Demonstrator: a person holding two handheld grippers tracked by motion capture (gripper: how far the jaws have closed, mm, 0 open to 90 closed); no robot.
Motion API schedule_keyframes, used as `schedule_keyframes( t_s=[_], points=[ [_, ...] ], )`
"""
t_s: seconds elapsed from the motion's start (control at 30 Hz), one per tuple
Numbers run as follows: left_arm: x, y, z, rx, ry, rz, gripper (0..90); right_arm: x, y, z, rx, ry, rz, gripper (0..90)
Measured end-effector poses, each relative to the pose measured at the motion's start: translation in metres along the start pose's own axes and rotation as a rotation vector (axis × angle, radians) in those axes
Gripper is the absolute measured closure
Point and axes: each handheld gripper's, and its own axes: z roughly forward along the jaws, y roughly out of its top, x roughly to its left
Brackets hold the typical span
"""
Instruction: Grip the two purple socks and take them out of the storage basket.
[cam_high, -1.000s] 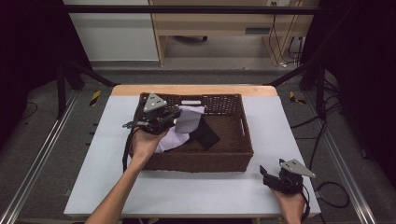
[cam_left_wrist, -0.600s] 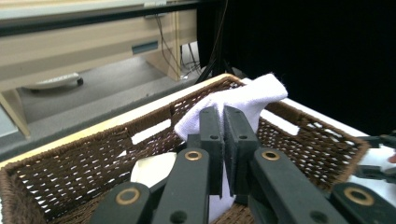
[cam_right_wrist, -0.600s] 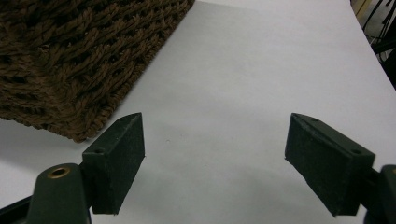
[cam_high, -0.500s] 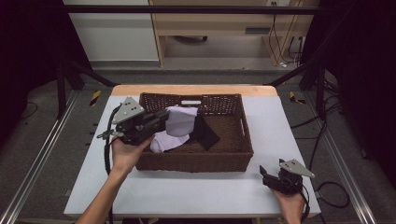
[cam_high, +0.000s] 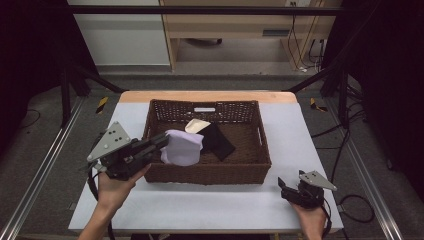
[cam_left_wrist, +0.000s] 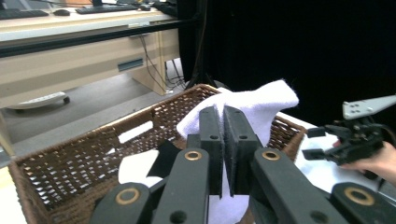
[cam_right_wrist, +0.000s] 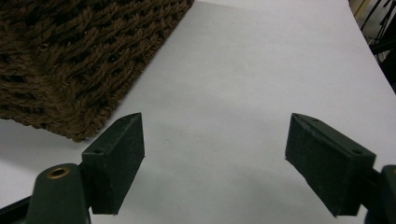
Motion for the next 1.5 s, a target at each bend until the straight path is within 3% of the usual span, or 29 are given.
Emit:
schedule_keyframes(
  t_s=[0.23, 0.53, 0.73, 0.8, 1.07, 1.17, 1.3, 1.4, 1.5],
  points=[
    [-0.010, -0.025, -0.009, 0.027, -0.038, -0.010, 85.9, 0.000, 0.000, 0.000, 0.002, -0.002, 0.000, 19.8],
    [-0.018, -0.062, -0.009, 0.110, -0.076, -0.036, 85.9, 0.000, 0.000, 0.000, 0.004, -0.003, -0.002, 19.7],
    [-0.017, -0.092, 0.006, 0.184, -0.101, -0.079, 85.9, 0.001, 0.000, 0.000, 0.004, -0.005, -0.003, 19.6],
    [-0.018, -0.099, 0.012, 0.221, -0.083, -0.060, 85.9, 0.001, 0.000, 0.000, 0.006, -0.005, -0.002, 19.7],
    [-0.023, -0.128, 0.034, 0.324, -0.087, -0.075, 85.7, 0.001, 0.000, 0.000, 0.000, 0.000, -0.006, 19.8],
    [-0.023, -0.146, 0.047, 0.393, -0.094, -0.085, 85.6, 0.001, 0.000, 0.000, -0.002, 0.004, -0.009, 19.6],
    [-0.025, -0.158, 0.059, 0.446, -0.107, -0.085, 85.4, 0.000, 0.000, 0.000, 0.004, 0.005, -0.004, 19.4],
    [-0.028, -0.161, 0.062, 0.459, -0.110, -0.074, 83.5, 0.000, 0.000, 0.000, 0.003, 0.005, -0.004, 19.2],
    [-0.028, -0.158, 0.060, 0.439, -0.113, -0.062, 75.2, 0.000, 0.000, 0.000, 0.004, 0.005, -0.004, 19.1]
  ],
)
